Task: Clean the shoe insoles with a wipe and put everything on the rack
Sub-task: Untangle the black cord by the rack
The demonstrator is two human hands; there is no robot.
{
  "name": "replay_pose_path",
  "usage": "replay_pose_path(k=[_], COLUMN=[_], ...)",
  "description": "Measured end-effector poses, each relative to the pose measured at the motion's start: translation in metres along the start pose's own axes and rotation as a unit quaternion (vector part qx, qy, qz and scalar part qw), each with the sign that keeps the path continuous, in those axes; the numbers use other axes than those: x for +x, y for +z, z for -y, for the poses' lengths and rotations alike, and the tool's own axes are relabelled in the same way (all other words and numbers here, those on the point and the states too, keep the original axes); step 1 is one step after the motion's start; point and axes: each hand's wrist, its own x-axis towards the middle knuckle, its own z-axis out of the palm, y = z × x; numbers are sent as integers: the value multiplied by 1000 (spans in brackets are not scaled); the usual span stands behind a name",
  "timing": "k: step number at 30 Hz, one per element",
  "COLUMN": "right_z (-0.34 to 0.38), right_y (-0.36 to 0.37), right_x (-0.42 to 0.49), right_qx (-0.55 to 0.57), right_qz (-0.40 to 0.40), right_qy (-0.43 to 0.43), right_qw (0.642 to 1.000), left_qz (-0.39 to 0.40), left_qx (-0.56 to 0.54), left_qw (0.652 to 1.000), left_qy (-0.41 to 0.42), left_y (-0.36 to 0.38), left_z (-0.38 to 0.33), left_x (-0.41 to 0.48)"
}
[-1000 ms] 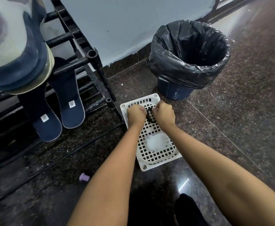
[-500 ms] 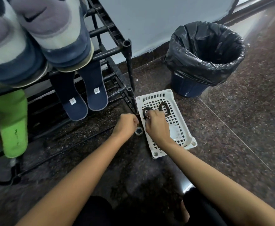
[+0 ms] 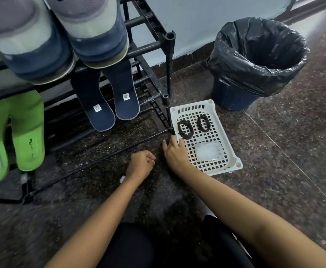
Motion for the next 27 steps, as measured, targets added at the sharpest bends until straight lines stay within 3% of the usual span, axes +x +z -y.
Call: replay_pose_path(k=[4,9,14,19,23,27], right_z=[6,7,2,-41,-94,-131], right_y=[2,5,2,-17,-14,7], right_x=[3,1,-3,-10,-14,-16], right_qx=[-41,-18,100,315,494,539], right_qz=[25,-1,-51,-192,-167,-152], right_qy=[-1,-23,-23,59,130,162], right_qw=[999,1000,993,928,843,812], left_qz=[6,0,-32,-57,-28,2], left_qx=[3,4,-19,-55,-59,-61], left_qw=[1000,1000,999,997,997,997], left_qy=[8,15,15,16,32,41], left_y=[2,6,12,20,35,55], left_z=[-2,-6,-12,-28,-53,-76], left_x=[2,3,3,3,4,6])
